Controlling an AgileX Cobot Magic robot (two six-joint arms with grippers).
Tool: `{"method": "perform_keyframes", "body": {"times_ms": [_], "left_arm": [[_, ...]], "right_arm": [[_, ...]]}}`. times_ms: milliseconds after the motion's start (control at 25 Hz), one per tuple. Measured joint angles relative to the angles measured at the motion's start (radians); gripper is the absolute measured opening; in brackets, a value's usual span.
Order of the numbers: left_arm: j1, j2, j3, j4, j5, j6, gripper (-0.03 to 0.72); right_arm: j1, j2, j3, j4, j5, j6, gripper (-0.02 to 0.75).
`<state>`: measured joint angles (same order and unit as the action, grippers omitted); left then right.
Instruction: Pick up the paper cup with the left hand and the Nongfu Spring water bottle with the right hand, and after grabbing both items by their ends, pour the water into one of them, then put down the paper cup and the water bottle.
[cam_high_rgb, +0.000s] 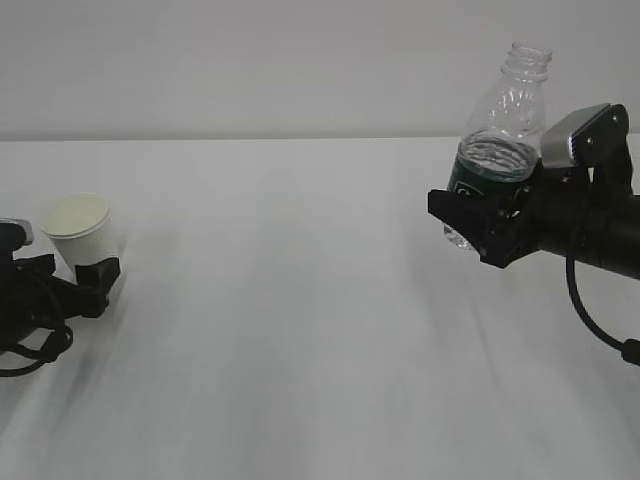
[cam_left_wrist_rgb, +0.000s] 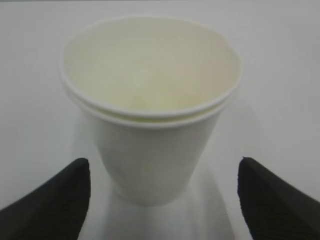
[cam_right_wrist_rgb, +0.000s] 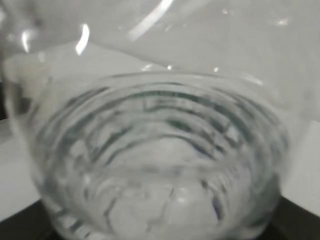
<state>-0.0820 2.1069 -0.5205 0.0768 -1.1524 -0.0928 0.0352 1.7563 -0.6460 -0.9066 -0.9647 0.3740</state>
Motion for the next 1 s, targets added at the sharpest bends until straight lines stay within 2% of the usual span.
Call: {"method": "perform_keyframes", "body": {"times_ms": [1000], "left_arm": [[0.000,0.036,-0.128,-0.027,0.000,0.002,0.666]], "right_arm": [[0.000,0.000,0.000,-0.007,0.000,0.001,0.492]]}}
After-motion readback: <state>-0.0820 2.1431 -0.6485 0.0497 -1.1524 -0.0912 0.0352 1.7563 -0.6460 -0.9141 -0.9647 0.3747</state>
